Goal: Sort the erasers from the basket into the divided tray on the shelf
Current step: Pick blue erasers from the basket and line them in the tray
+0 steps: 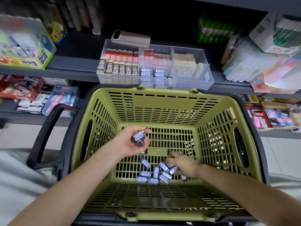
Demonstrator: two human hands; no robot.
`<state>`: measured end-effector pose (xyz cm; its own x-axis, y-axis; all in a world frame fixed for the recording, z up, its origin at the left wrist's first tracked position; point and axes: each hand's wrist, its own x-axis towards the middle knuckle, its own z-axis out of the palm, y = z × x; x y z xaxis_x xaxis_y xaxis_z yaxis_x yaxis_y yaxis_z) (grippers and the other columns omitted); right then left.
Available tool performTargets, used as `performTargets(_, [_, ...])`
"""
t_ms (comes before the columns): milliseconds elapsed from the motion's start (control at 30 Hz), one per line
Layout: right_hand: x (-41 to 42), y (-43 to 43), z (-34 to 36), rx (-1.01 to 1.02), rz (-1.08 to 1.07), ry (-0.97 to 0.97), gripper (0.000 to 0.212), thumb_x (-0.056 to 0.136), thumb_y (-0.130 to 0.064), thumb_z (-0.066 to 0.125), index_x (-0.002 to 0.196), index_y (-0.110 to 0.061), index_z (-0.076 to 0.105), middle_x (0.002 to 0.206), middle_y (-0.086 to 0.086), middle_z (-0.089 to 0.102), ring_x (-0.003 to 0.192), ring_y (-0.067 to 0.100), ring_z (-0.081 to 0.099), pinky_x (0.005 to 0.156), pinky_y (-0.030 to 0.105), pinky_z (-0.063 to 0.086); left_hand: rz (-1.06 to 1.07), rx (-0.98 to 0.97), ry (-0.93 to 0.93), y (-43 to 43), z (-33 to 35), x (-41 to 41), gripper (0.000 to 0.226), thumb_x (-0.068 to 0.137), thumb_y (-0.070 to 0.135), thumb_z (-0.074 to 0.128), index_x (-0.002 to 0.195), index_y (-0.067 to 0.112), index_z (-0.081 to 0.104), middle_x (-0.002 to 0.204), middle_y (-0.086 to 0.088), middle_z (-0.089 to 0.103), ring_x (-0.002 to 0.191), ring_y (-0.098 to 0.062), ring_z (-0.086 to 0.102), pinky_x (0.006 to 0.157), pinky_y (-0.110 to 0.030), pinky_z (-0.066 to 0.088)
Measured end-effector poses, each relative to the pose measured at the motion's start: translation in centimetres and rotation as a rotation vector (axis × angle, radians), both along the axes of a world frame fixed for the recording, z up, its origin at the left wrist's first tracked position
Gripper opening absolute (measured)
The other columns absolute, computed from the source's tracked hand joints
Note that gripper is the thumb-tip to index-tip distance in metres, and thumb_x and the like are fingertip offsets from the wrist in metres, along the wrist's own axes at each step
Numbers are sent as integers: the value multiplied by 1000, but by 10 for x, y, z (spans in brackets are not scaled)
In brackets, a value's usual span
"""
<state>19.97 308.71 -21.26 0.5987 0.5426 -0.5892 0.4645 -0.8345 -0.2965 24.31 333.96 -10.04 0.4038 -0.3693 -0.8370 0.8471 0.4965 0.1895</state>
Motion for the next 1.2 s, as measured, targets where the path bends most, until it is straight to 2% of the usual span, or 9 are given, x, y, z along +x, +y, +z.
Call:
performTargets(100, [0, -1, 1, 97, -175, 33, 47, 82, -12, 67, 124, -27, 50, 127, 0, 46, 92, 5, 55, 81, 10, 47, 11, 49, 14, 1, -6, -1, 15, 84, 9, 61, 86, -4, 68, 82, -13, 51, 67, -18, 51, 45, -25, 52])
performTargets(267, [20, 31, 51, 502, -631, 134, 41, 79, -7, 70, 117, -19, 57, 109, 2, 58, 68, 10, 66, 55, 20, 56, -86, 132, 20, -3, -13, -6, 20, 80, 14, 64, 90, -2, 67, 78, -13, 56, 65, -18, 53, 52, -28, 54])
performTargets(400, [28, 74, 106, 809, -690, 147, 42, 74, -12, 77, 103, -36, 60, 102, -4, 61, 79, 7, 67, 58, 17, 54, -179, 79, 55, -7, -8, -11, 34, 79, 32, 64, 96, 3, 69, 86, -16, 67, 74, -29, 64, 62, -34, 55])
performTargets(500, [29, 97, 128, 762, -588, -15, 49, 68, -15, 80, 110, -32, 61, 100, -12, 56, 87, 0, 59, 77, 18, 52, -184, -46, 15, -6, -1, -12, 44, 82, 45, 56, 80, 4, 73, 77, -16, 69, 64, -28, 66, 61, -35, 56])
performTargets(633, [36, 109, 145, 749, -570, -96, 43, 69, -15, 80, 108, -23, 66, 97, -7, 53, 85, 8, 57, 82, 23, 48, -133, -83, -100, -4, 13, -9, 43, 85, 41, 55, 68, 6, 73, 70, -10, 64, 52, -22, 59, 45, -25, 50])
performTargets(833, [48, 111, 168, 876, -684, -3, 23, 79, 3, 68, 97, -11, 71, 92, 9, 60, 62, 21, 61, 61, 31, 57, -112, -83, -180, -2, 32, 2, 25, 75, 28, 55, 77, 6, 66, 60, -9, 57, 51, -22, 57, 32, -14, 34])
performTargets(933, [59, 106, 190, 1054, -724, 123, 22, 75, 1, 73, 91, -13, 70, 89, 22, 67, 70, 34, 62, 72, 43, 56, -103, -45, -294, 1, 43, 11, 26, 73, 29, 58, 77, 5, 66, 63, -13, 60, 50, -24, 57, 30, -16, 34])
performTargets(1033, [79, 96, 211, 1234, -783, 196, 19, 70, -20, 73, 88, -17, 72, 83, 4, 71, 77, 13, 64, 74, 25, 53, -107, -11, -437, 8, 57, 23, 31, 75, 30, 58, 74, 2, 72, 65, -14, 58, 51, -21, 56, 31, -16, 34])
performTargets(1200, [125, 84, 235, 1296, -809, 100, 14, 92, -16, 53, 102, -16, 63, 77, -3, 72, 72, 18, 69, 65, 24, 56, -71, 0, -649, 20, 78, 42, 31, 78, 27, 55, 77, 2, 74, 68, -11, 60, 56, -19, 56, 34, -18, 35])
